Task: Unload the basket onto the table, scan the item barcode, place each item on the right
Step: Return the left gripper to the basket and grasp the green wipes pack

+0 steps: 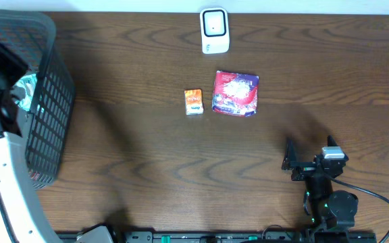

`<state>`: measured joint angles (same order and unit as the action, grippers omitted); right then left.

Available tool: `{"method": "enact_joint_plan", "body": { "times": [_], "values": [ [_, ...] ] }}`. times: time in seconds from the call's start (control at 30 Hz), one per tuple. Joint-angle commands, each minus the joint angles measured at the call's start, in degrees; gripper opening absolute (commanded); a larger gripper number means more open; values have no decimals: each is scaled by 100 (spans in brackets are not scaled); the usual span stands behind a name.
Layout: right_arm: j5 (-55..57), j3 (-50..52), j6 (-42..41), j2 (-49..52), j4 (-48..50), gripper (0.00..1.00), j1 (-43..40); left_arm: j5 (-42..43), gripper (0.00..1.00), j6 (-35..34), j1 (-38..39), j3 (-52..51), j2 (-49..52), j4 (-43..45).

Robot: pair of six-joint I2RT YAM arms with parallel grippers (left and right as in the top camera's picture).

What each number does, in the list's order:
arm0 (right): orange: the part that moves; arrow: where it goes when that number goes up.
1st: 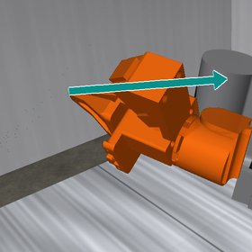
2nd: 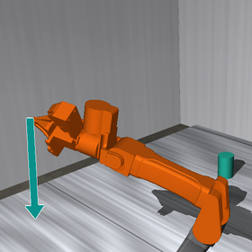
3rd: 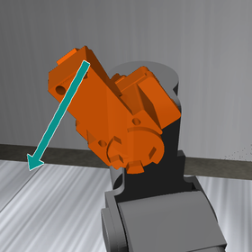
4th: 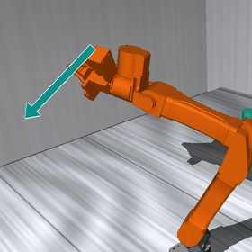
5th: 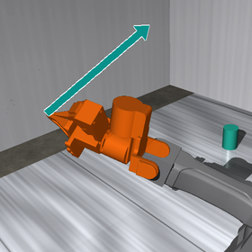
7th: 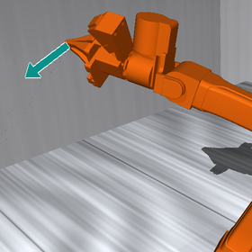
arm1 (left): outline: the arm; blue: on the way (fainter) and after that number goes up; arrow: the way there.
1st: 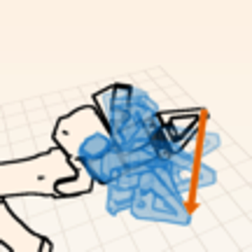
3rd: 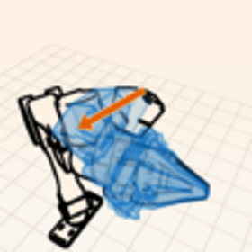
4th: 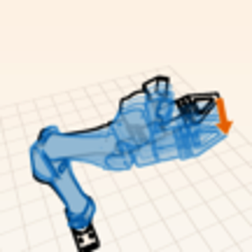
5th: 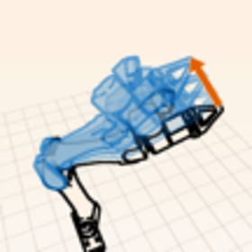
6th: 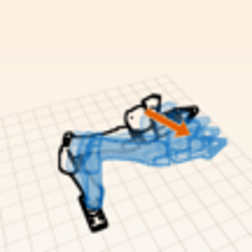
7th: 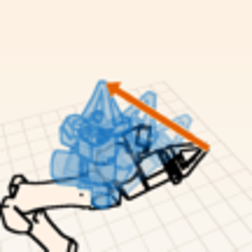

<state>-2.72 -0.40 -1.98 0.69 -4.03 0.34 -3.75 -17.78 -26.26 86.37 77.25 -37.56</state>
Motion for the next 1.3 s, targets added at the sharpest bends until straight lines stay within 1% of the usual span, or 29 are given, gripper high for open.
{"method": "enact_joint_plan", "body": {
  "times": [0.0, 0.13, 0.27, 0.37, 0.5, 0.7, 0.87, 0.93, 1.03, 1.07, 1.17, 1.27],
  "values": [
    [46, 4, -57, -37, -26, 99, -24, -186, 69, -48, -422, 76, 177, -216],
    [46, 4, -57, -37, -26, 99, -24, -186, 69, -46, -922, 76, 428, -614],
    [46, 4, -57, -37, -26, 99, -24, -186, 69, -46, -1228, 76, 780, -1040],
    [46, 4, -57, -37, -26, 99, -24, -186, 69, -33, -1355, 76, 1097, -1279],
    [46, 4, -57, -37, -26, 99, -24, -181, 69, 310, -1364, 76, 1493, -1305],
    [46, 4, -57, -37, -26, 99, -24, 48, 69, 737, -1353, 76, 1873, -756],
    [46, 4, -57, -37, -26, 99, -24, 420, 69, 817, -1353, 76, 2199, -177],
    [46, 4, -57, -37, -26, 99, -24, 710, 68, 876, -1353, 76, 2393, 59],
    [46, 4, -57, -37, -26, 99, -24, 1318, 69, 1182, -1353, 76, 2739, 391],
    [46, 4, -57, -37, -26, 99, -24, 1392, 68, 1178, -1353, 76, 2846, 474],
    [46, 4, -57, -37, -26, 99, -24, 1412, 68, 1207, -1335, 76, 3152, 664],
    [46, 4, -57, -37, -26, 99, -24, 1412, 68, 1537, -1261, 76, 3390, 815]
  ]
}}
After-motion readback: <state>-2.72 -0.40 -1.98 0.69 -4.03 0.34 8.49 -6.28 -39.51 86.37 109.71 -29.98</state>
